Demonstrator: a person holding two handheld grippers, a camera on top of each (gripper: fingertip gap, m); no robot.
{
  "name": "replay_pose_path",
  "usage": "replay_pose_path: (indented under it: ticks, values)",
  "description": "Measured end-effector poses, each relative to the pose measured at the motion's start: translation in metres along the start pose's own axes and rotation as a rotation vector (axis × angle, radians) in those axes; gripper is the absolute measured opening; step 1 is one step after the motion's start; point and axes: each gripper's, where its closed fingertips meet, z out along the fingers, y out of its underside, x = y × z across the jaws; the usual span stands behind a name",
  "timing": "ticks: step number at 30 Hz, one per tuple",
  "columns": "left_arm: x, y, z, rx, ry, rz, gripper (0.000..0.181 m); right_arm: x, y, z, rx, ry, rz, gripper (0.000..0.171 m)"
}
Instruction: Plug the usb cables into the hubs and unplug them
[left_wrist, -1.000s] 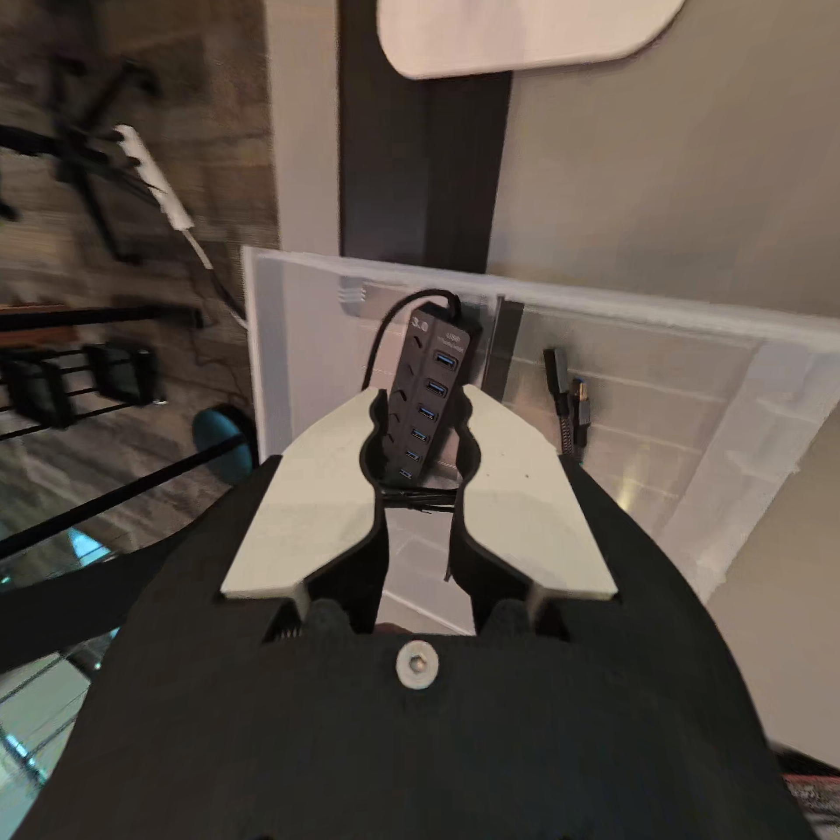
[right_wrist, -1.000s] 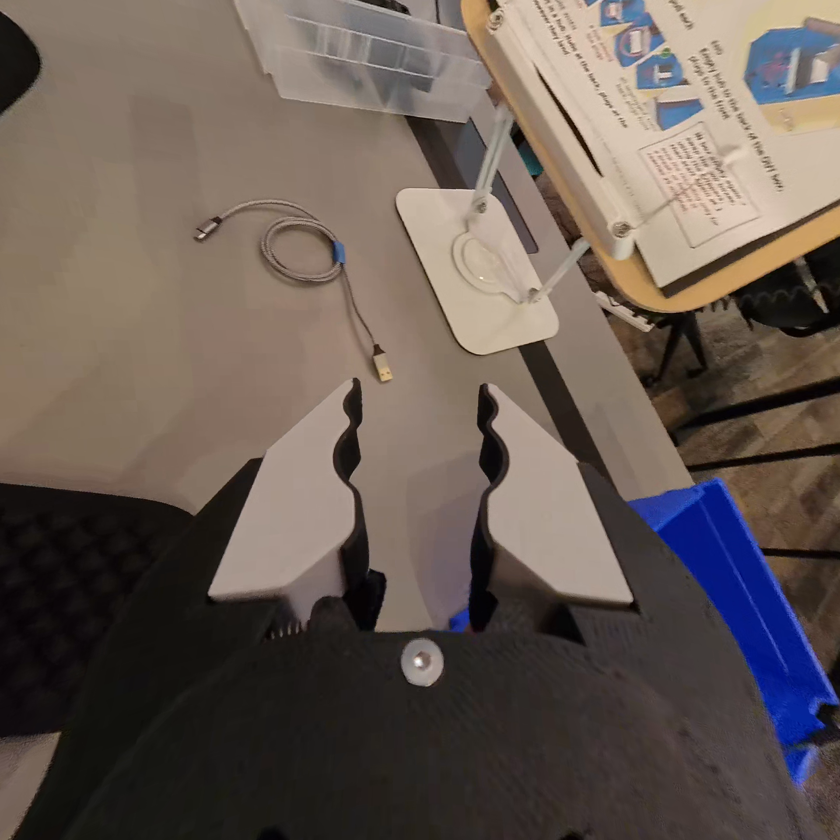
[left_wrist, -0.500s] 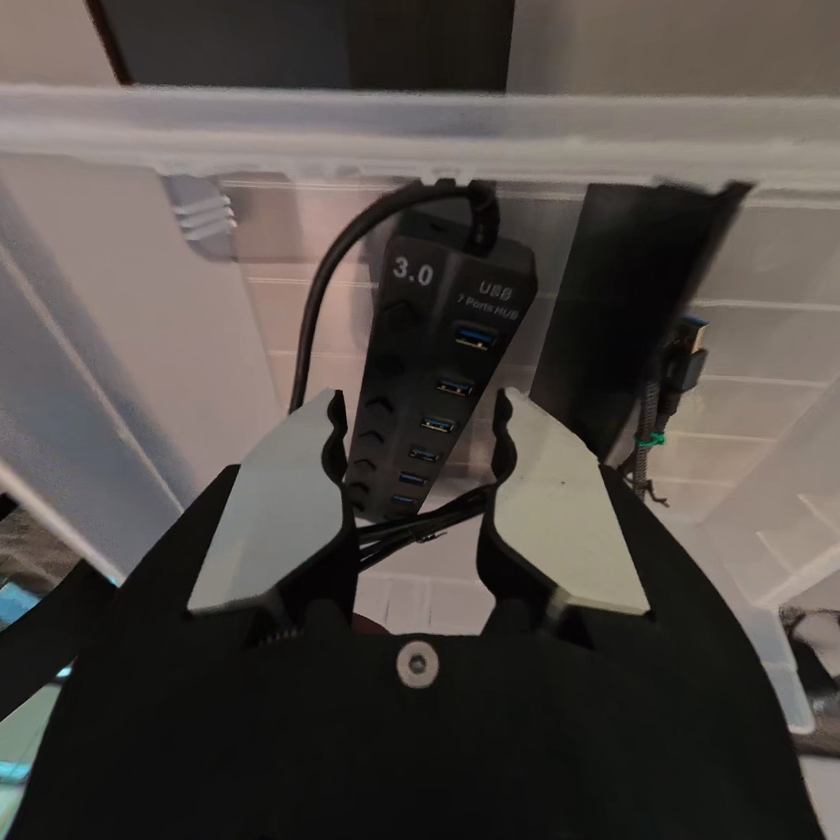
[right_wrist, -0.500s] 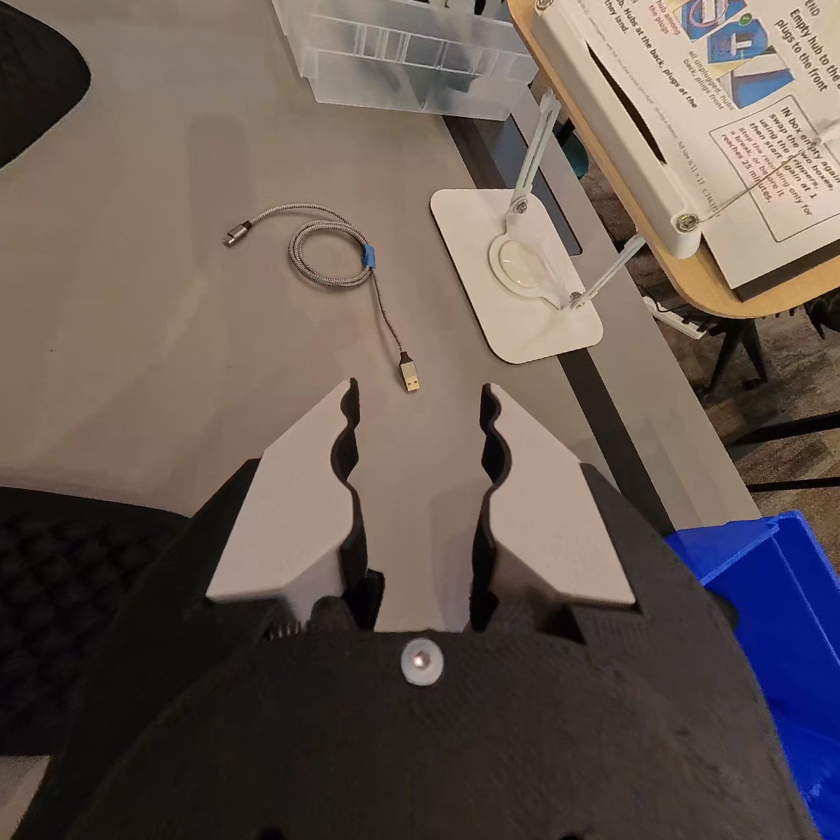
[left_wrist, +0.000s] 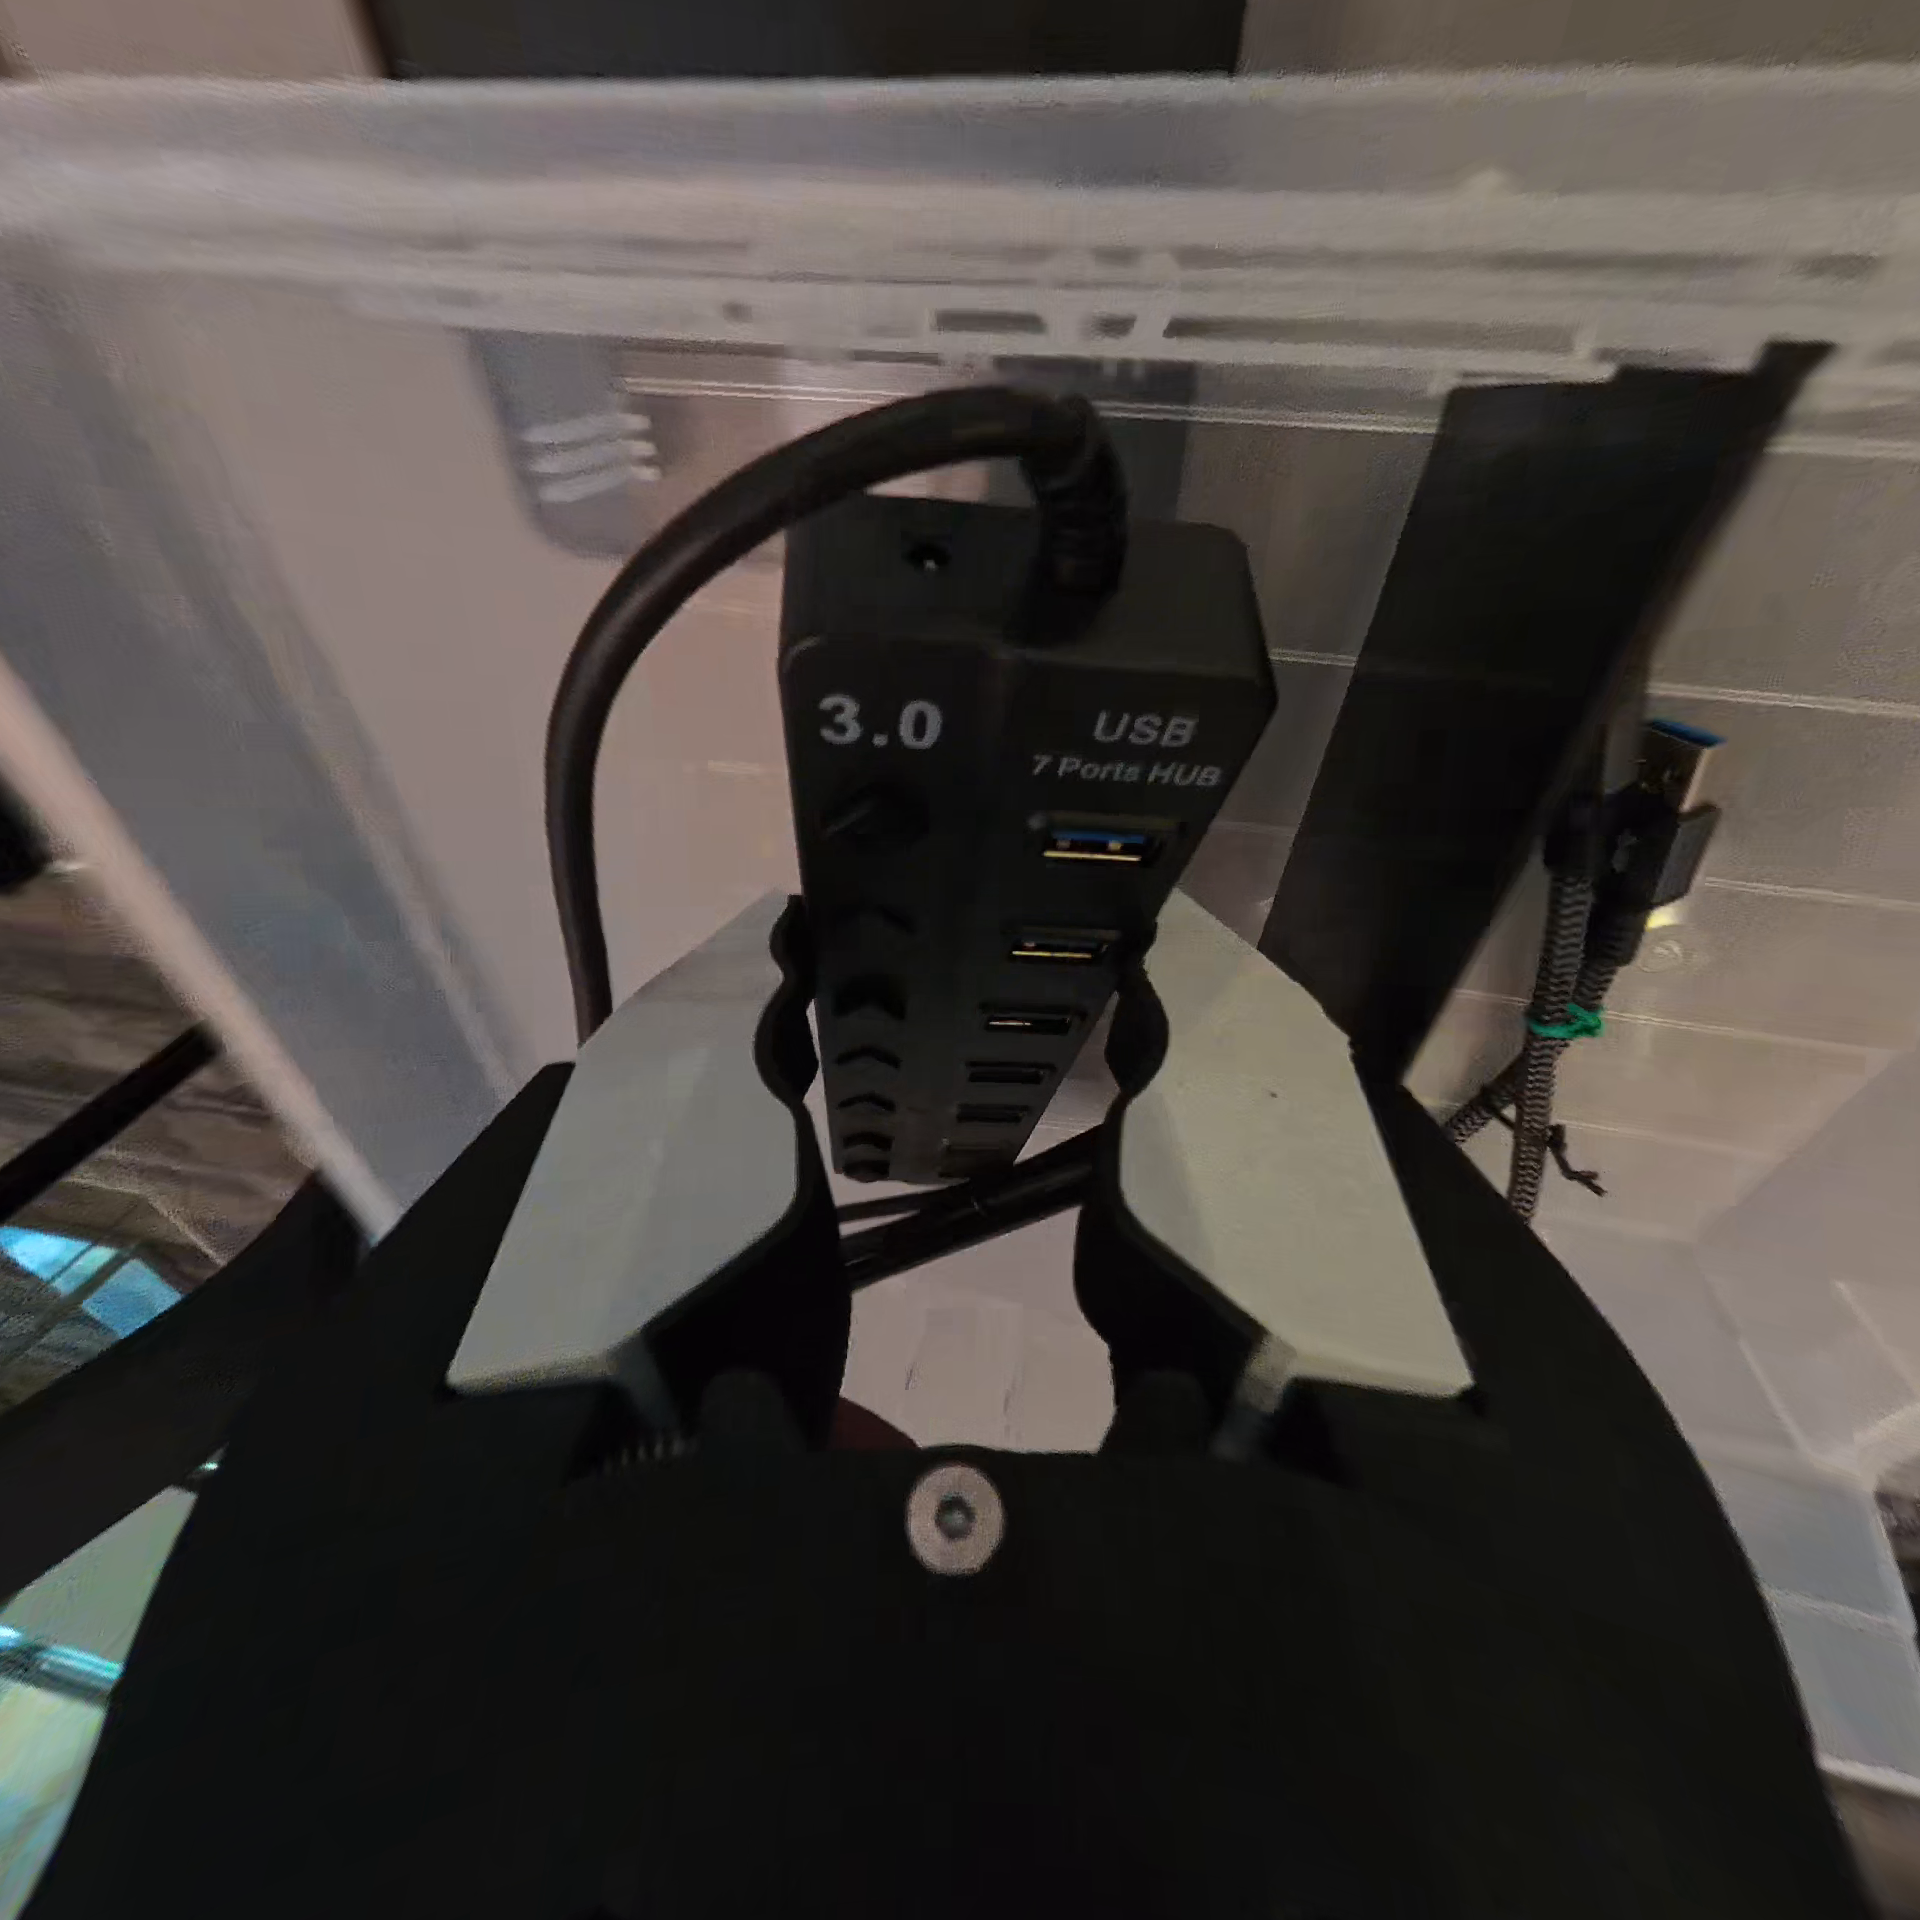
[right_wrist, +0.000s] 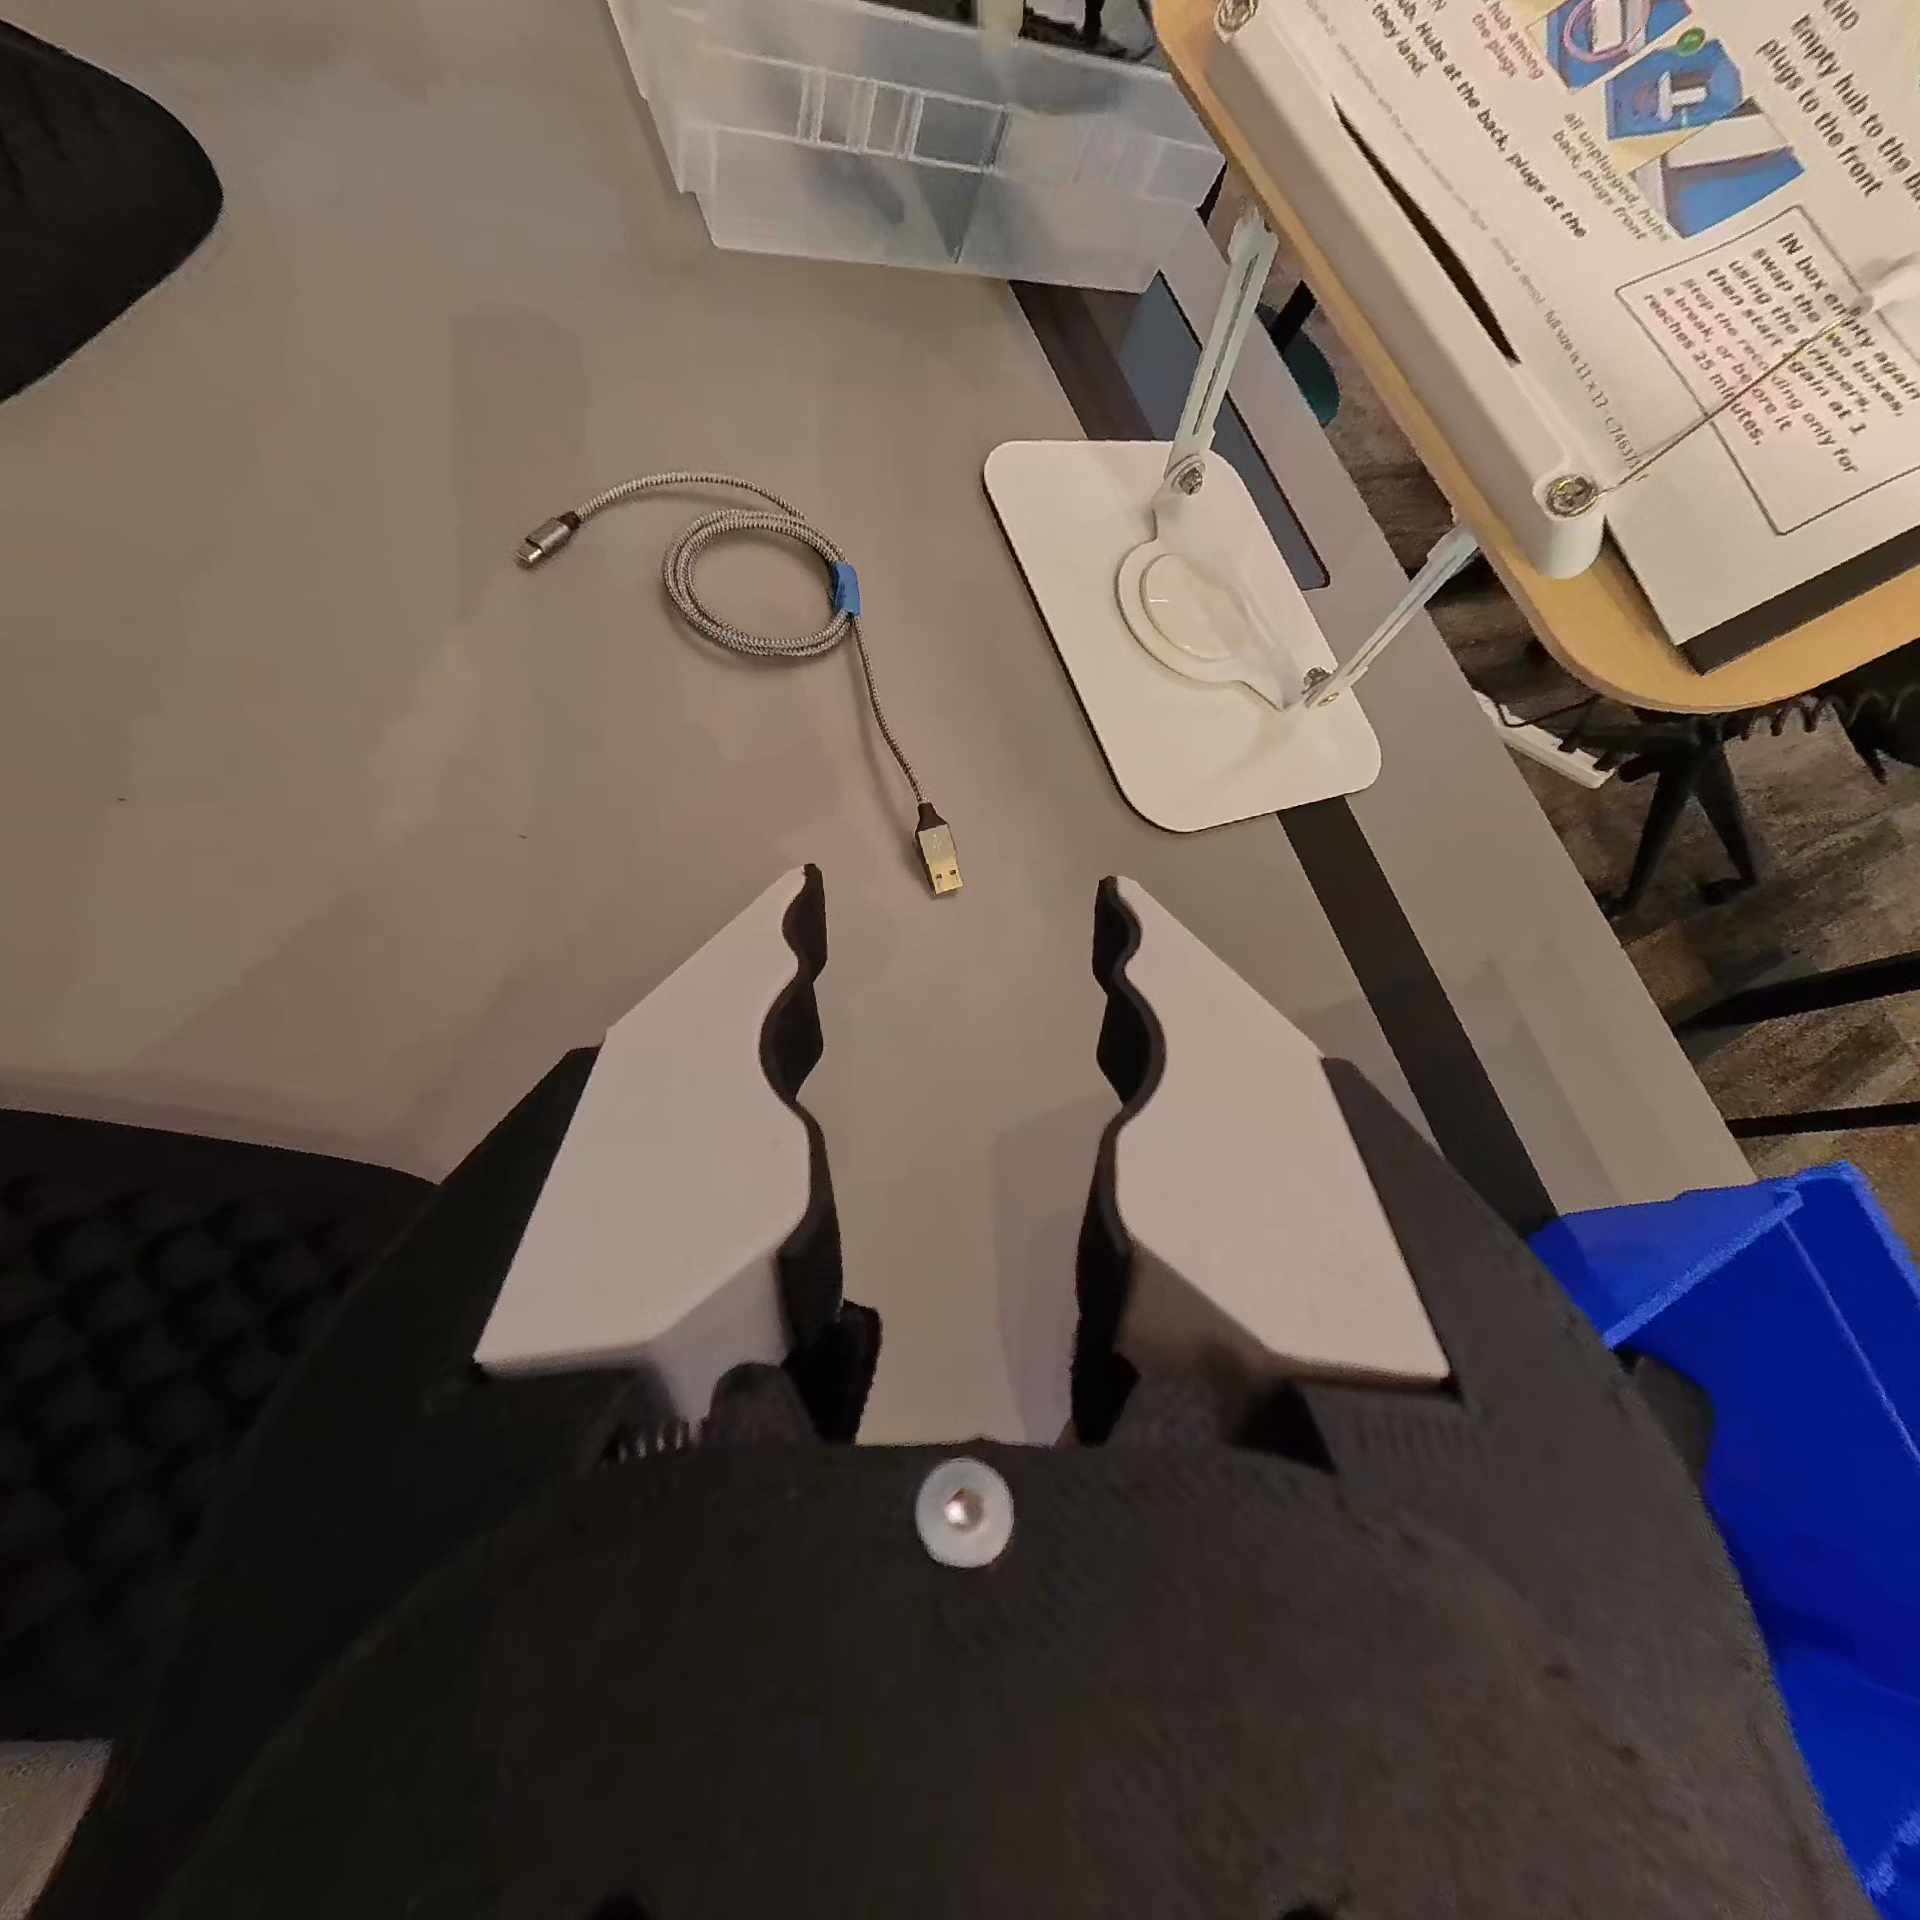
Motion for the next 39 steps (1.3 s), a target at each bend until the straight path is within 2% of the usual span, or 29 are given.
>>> replay_pose_path:
  ticks: [8, 13, 16, 21, 24, 31, 36, 39]
  values:
    - [-0.022, 0.007, -0.099, 0.349, -0.300, -0.241, 0.055, -0.009, -0.022, -0.016, 0.079, 0.018, -0.029, 0.049]
    - [-0.014, 0.005, -0.185, 0.575, -0.423, -0.346, 0.055, -0.041, -0.041, -0.011, 0.113, -0.048, -0.090, 0.056]
    - [0.005, -0.012, -0.237, 0.665, -0.500, -0.341, 0.054, -0.051, -0.051, -0.008, 0.116, -0.043, -0.108, 0.062]
    - [0.065, -0.082, -0.304, 0.846, -0.530, -0.274, 0.055, -0.064, -0.051, -0.014, 0.076, -0.024, -0.140, 0.068]
    - [0.113, -0.134, -0.312, 0.866, -0.475, -0.223, 0.055, -0.073, -0.046, -0.022, 0.072, -0.015, -0.119, 0.067]
    - [0.226, -0.265, -0.274, 0.819, -0.217, -0.086, 0.055, -0.098, -0.025, -0.044, 0.102, -0.025, -0.048, 0.067]
    - [0.274, -0.336, -0.251, 0.861, -0.063, -0.007, 0.054, -0.111, -0.036, -0.050, 0.151, -0.026, -0.063, 0.074]
    - [0.290, -0.363, -0.236, 0.805, -0.026, 0.064, 0.055, -0.106, -0.056, -0.058, 0.212, 0.007, -0.093, 0.080]
